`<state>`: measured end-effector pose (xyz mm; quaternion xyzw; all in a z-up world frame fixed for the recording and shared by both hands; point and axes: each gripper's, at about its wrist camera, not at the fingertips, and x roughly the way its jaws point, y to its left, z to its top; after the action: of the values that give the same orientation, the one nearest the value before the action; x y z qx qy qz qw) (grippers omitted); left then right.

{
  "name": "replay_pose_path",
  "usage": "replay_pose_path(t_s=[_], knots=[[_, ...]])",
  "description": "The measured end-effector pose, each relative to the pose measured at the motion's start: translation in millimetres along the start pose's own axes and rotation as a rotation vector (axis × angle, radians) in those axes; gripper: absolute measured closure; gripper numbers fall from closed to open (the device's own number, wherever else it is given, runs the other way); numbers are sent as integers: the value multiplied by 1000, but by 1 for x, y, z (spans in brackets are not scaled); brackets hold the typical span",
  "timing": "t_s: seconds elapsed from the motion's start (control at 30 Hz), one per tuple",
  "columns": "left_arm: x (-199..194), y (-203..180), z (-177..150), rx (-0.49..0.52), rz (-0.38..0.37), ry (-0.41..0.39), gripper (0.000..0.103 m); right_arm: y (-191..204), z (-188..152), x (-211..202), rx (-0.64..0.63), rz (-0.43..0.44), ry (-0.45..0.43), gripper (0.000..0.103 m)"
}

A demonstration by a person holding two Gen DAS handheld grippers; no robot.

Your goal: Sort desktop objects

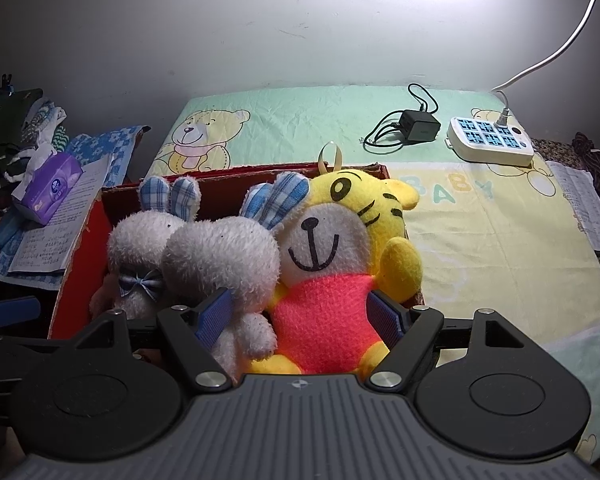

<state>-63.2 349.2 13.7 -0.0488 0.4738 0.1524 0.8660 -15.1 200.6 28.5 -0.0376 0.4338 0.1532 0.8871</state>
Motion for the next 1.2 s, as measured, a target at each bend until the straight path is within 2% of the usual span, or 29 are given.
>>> replay_pose_path(t_s=[0.57,0.8,1.2], knots=[[-4,5,-5,7,11,-23,0,5,-4,-5,5,4,-11,26],[-3,7,-6,-10,-8,-3,0,3,-8,-9,12,2,-18,26],[-10,5,-14,-15,6,-8,0,0,-14,-16,16,13,-25,26]])
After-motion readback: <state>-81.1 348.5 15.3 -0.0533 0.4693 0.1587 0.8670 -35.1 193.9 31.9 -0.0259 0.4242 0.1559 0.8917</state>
